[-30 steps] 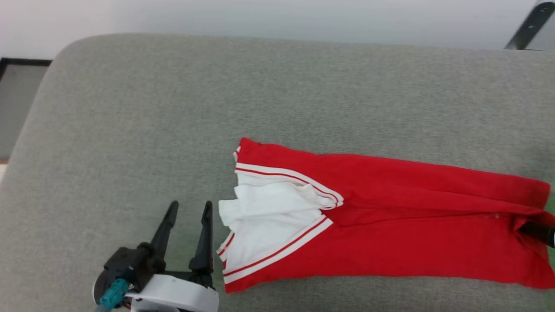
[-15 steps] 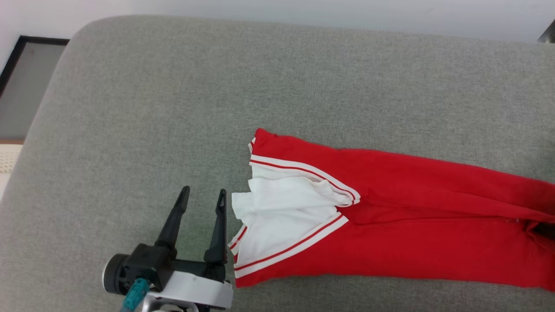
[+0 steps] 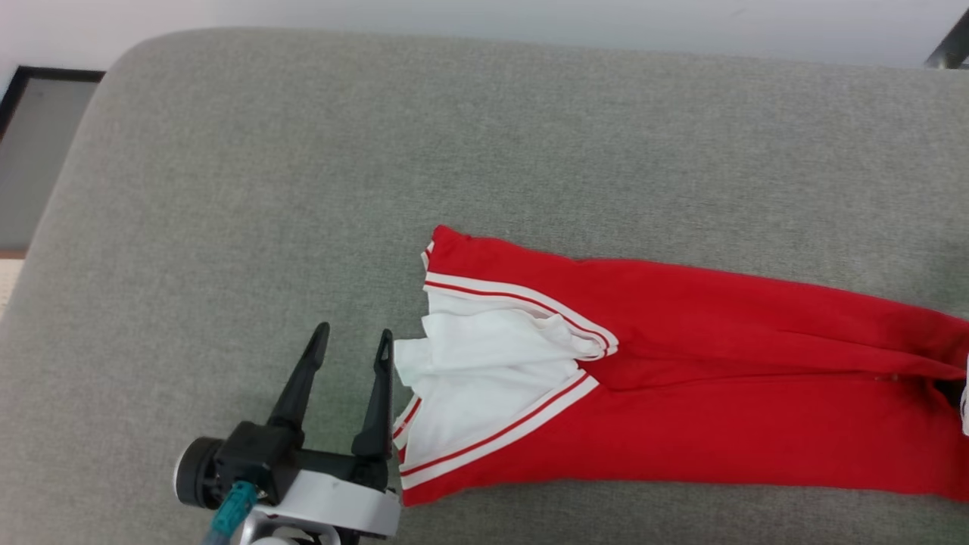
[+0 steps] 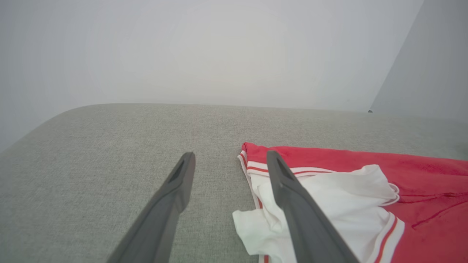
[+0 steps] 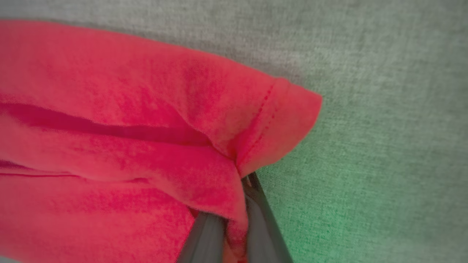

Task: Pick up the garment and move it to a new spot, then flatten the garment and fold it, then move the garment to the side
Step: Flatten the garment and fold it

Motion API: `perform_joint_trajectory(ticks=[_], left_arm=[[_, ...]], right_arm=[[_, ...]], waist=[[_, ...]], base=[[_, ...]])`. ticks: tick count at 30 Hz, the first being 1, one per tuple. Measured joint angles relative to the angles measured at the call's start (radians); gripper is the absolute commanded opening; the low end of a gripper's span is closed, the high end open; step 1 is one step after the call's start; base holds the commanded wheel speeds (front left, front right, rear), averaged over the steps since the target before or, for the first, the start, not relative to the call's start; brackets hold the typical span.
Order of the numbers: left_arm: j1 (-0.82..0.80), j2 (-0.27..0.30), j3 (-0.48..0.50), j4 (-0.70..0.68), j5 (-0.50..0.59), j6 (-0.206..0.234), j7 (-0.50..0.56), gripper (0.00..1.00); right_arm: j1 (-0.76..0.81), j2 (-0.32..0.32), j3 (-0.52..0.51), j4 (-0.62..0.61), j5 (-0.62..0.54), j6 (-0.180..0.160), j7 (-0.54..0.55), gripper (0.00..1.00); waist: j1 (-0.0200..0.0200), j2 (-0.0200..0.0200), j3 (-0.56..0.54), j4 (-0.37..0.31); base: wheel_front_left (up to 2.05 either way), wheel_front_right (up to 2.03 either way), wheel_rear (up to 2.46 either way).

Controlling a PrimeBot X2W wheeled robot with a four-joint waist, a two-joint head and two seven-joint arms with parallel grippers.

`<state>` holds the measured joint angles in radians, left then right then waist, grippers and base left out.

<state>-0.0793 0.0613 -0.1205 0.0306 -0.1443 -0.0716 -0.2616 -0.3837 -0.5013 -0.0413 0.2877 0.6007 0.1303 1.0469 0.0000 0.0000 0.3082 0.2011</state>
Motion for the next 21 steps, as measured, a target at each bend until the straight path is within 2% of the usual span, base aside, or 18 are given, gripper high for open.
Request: perform_joint_trajectory(ticks=[8,17,21], left_arm=[[0.008,-0.005,0.031,0.003,0.014,-0.018,0.000,1.00],[0.015,-0.007,0.057,-0.002,0.023,-0.035,0.000,1.00],[0.019,-0.008,0.065,0.000,0.032,-0.041,0.000,1.00]], right_arm=[[-0.013,0.028,-0.045,0.057,-0.030,0.006,-0.113,0.00],[-0.020,-0.061,-0.227,0.211,-0.071,0.002,-0.256,0.00],[-0.024,-0.089,-0.251,0.242,-0.091,0.001,-0.298,0.00]], waist=[[0.0000,0.0000,-0.013,-0.050],[0.0000,0.0000,-0.008,-0.119],[0.0000,0.0000,-0.007,-0.138]], base=[[0.00,0.00,0.00],[0.00,0.00,0.00],[0.00,0.00,0.00]])
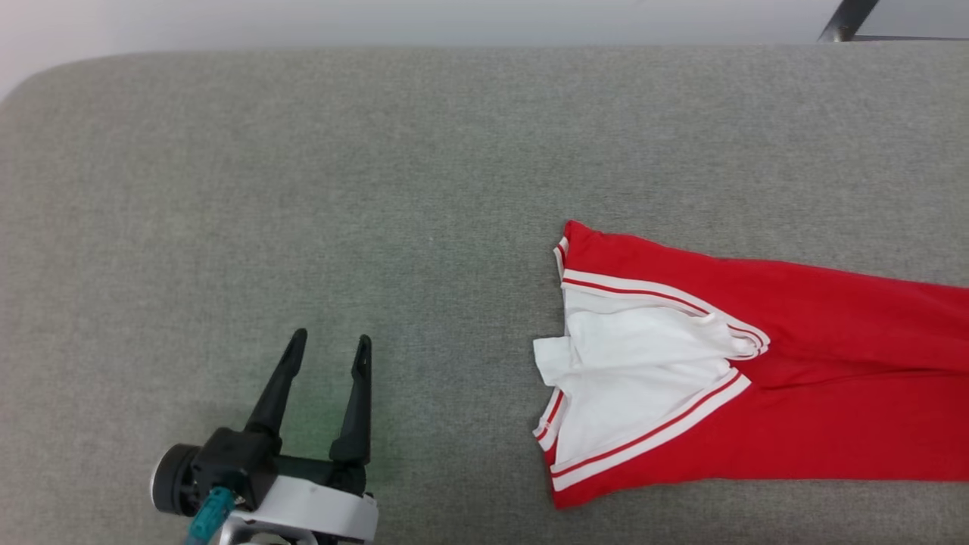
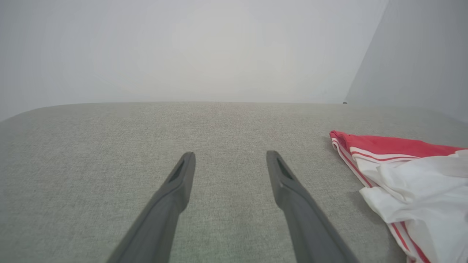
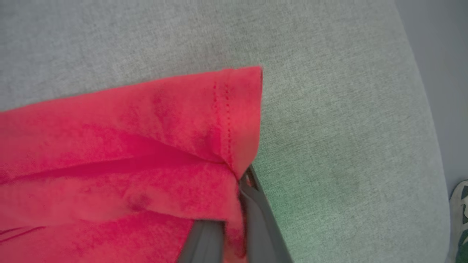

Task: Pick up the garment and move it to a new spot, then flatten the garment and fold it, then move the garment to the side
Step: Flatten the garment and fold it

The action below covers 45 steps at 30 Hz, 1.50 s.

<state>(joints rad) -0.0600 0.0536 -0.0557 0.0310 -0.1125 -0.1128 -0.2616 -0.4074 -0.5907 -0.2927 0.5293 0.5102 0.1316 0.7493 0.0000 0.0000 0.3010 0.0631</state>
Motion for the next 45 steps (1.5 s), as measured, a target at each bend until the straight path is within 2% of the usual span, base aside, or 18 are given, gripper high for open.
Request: perform_joint_trajectory(ticks=[6,14,15,17,21,22,23,25,28,43,44,45], left_arm=[[0.007,-0.001,0.006,0.018,0.002,-0.003,0.000,1.00],[0.026,-0.002,-0.003,0.045,-0.010,-0.006,0.000,1.00],[0.026,-0.002,-0.003,0.045,-0.010,-0.006,0.000,1.00],[0.031,-0.003,-0.007,0.048,-0.023,-0.006,0.000,1.00],[0.035,-0.003,-0.024,0.054,-0.049,0.000,0.000,1.00],[0.035,-0.003,-0.024,0.054,-0.049,0.000,0.000,1.00],[0.034,-0.003,-0.031,0.057,-0.058,0.007,0.000,1.00],[0.032,-0.003,-0.036,0.058,-0.061,0.007,0.000,1.00],[0.018,-0.003,-0.058,0.061,-0.074,0.014,0.000,1.00],[0.002,-0.003,-0.084,0.069,-0.115,0.035,0.000,1.00],[0.002,-0.003,-0.084,0.070,-0.116,0.035,0.000,1.00],[0.000,-0.003,-0.084,0.071,-0.116,0.037,0.000,1.00]], right_arm=[[-0.007,0.033,0.103,-0.071,0.050,0.000,-0.007,0.00],[0.018,0.091,0.305,-0.388,0.175,0.000,0.054,0.00],[0.018,0.091,0.305,-0.388,0.175,0.000,0.054,0.00],[0.019,0.133,0.369,-0.489,0.219,0.000,0.088,0.00],[0.008,0.204,0.475,-0.565,0.239,0.000,0.118,0.00],[0.008,0.204,0.475,-0.565,0.239,0.000,0.118,0.00],[-0.015,0.239,0.523,-0.570,0.239,0.000,0.116,0.00],[-0.027,0.258,0.542,-0.565,0.238,0.000,0.110,0.00],[-0.079,0.305,0.627,-0.510,0.216,0.000,0.072,0.00],[-0.174,0.330,0.748,-0.295,0.171,0.000,-0.090,0.00],[-0.176,0.330,0.757,-0.286,0.172,0.000,-0.094,0.07],[-0.179,0.329,0.764,-0.278,0.172,0.000,-0.100,0.25]], waist=[[0.0000,0.0000,-0.024,-0.015],[0.0000,0.0000,-0.074,-0.015],[0.0000,0.0000,-0.074,-0.015],[0.0000,-0.0001,-0.083,-0.003],[0.0000,0.0000,-0.086,0.018],[0.0000,0.0000,-0.086,0.018],[0.0000,0.0000,-0.084,0.029],[0.0000,0.0000,-0.081,0.034],[0.0000,0.0000,-0.071,0.059],[0.0000,0.0000,-0.030,0.120],[0.0000,0.0000,-0.030,0.119],[0.0000,0.0000,-0.031,0.118]], base=[[0.00,0.00,0.00],[0.00,0.00,0.00],[0.00,0.00,0.00],[0.00,0.00,0.00],[0.00,0.00,0.00],[0.00,0.00,0.00],[0.00,0.00,0.00],[0.00,0.00,0.00],[0.00,0.00,0.00],[0.00,0.00,0.00],[0.00,0.00,0.00],[0.00,0.00,0.00]])
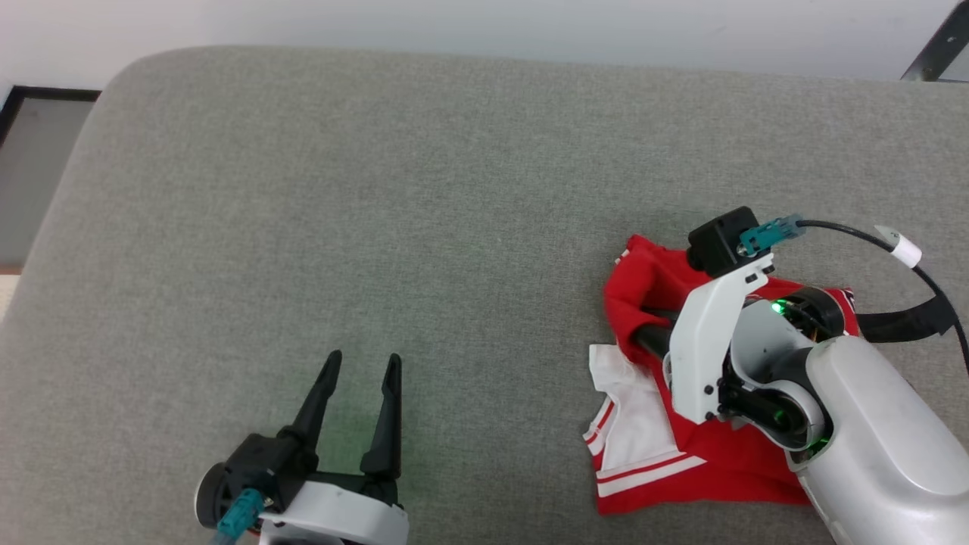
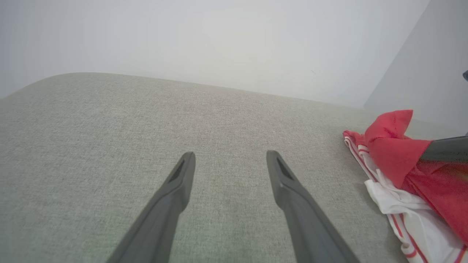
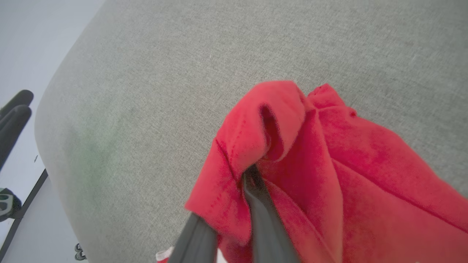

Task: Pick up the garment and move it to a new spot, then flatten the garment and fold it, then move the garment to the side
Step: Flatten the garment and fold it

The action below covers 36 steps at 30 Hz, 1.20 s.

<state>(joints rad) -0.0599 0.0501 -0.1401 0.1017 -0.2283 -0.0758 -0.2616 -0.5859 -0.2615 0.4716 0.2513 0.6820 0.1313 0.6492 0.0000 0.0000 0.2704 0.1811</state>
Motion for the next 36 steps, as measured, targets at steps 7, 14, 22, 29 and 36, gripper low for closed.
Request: perform_joint_trajectory(ticks=[7,14,22,29,36], left_arm=[[-0.004,0.000,0.009,0.009,0.006,-0.003,0.000,1.00],[-0.001,0.000,0.022,0.015,0.015,-0.014,0.000,1.00],[0.000,0.000,0.035,0.033,0.028,-0.030,0.000,1.00],[-0.042,0.003,0.075,0.081,0.028,-0.040,0.000,1.00],[-0.061,0.027,0.127,0.144,0.028,-0.043,0.000,1.00]], right_arm=[[-0.003,0.012,0.031,0.031,0.052,0.000,-0.034,1.00],[0.001,0.016,0.044,0.012,0.122,0.000,-0.071,1.00],[0.050,-0.060,0.024,-0.040,0.137,0.000,-0.177,1.00],[0.124,-0.189,0.001,-0.028,0.045,0.000,-0.361,1.00],[0.206,-0.208,-0.071,0.041,-0.012,0.000,-0.570,1.00]], waist=[[0.0000,0.0000,-0.011,-0.022],[0.0000,0.0000,-0.038,-0.057],[0.0000,0.0000,-0.091,-0.100],[0.0000,0.0000,-0.131,-0.142],[0.0000,0.0000,-0.170,-0.184]], base=[[0.00,0.00,0.00],[0.00,0.00,0.00],[0.00,0.00,0.00],[0.00,0.00,0.00],[0.00,0.00,0.00]])
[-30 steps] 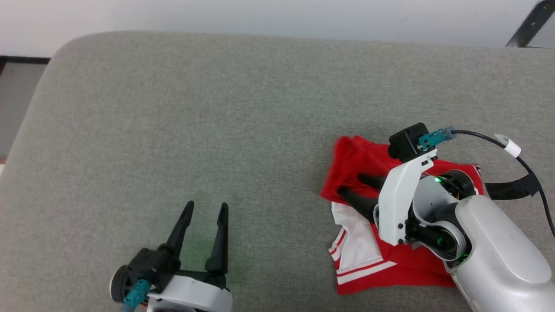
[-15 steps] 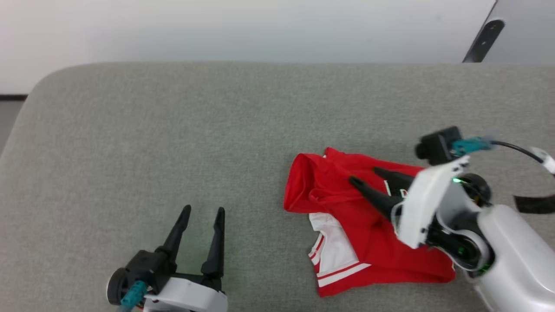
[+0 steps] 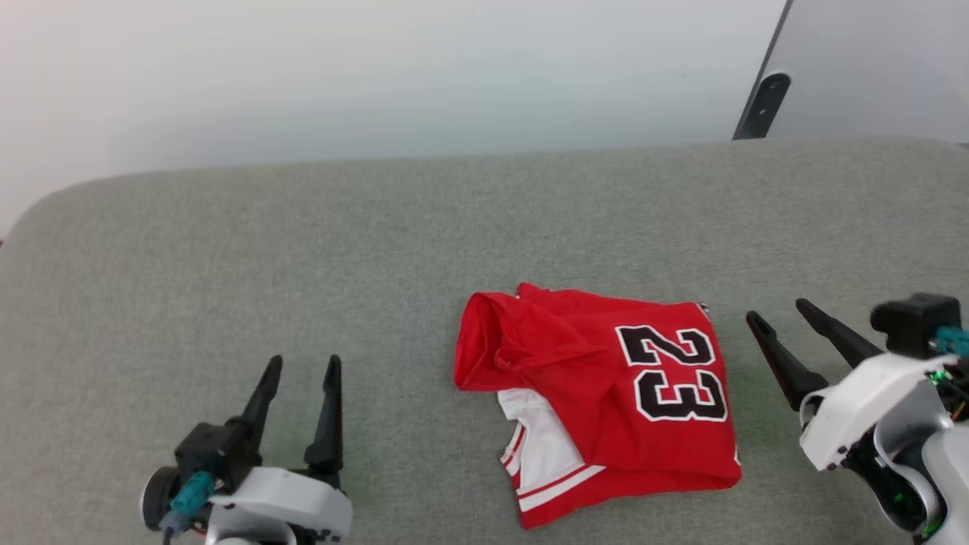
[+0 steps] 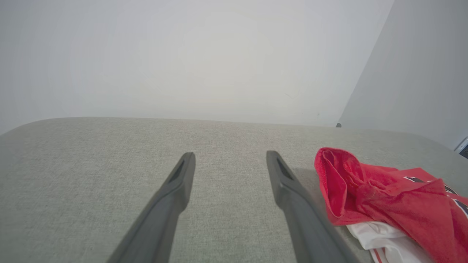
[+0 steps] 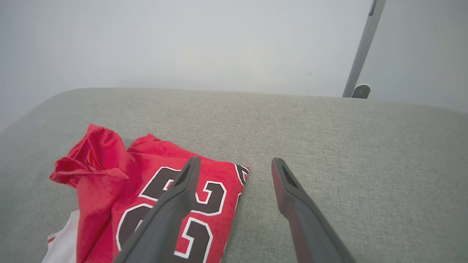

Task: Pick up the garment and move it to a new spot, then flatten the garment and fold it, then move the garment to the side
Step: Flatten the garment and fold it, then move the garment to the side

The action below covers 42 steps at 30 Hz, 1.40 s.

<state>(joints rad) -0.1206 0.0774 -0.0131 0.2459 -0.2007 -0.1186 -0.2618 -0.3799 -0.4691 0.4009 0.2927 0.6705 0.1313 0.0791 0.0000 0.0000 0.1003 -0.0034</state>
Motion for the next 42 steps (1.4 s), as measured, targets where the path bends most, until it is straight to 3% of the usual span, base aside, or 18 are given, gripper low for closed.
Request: perform_joint_trajectory(ticks=[7,15,31,42], left_arm=[[0.054,0.022,0.024,0.008,0.009,-0.005,0.000,1.00],[0.193,0.031,0.036,-0.071,0.029,0.001,0.000,1.00],[0.388,0.038,0.045,-0.226,0.016,0.015,0.009,1.00],[0.393,0.049,0.030,-0.249,0.026,0.032,0.033,1.00]], right_arm=[[0.090,0.021,-0.072,0.013,-0.010,0.000,-0.141,1.00],[0.233,0.035,-0.180,-0.035,-0.022,0.000,-0.184,1.00],[0.474,0.118,-0.393,-0.256,-0.097,0.000,-0.099,1.00],[0.502,0.157,-0.431,-0.322,-0.133,0.000,-0.046,1.00]], waist=[[0.0000,0.0000,-0.054,-0.029],[0.0000,0.0000,-0.114,-0.056],[0.0000,0.0000,-0.135,-0.067],[0.0000,0.0000,-0.129,-0.057]], base=[[0.00,0.00,0.00],[0.00,0.00,0.00],[0.00,0.00,0.00],[0.00,0.00,0.00]])
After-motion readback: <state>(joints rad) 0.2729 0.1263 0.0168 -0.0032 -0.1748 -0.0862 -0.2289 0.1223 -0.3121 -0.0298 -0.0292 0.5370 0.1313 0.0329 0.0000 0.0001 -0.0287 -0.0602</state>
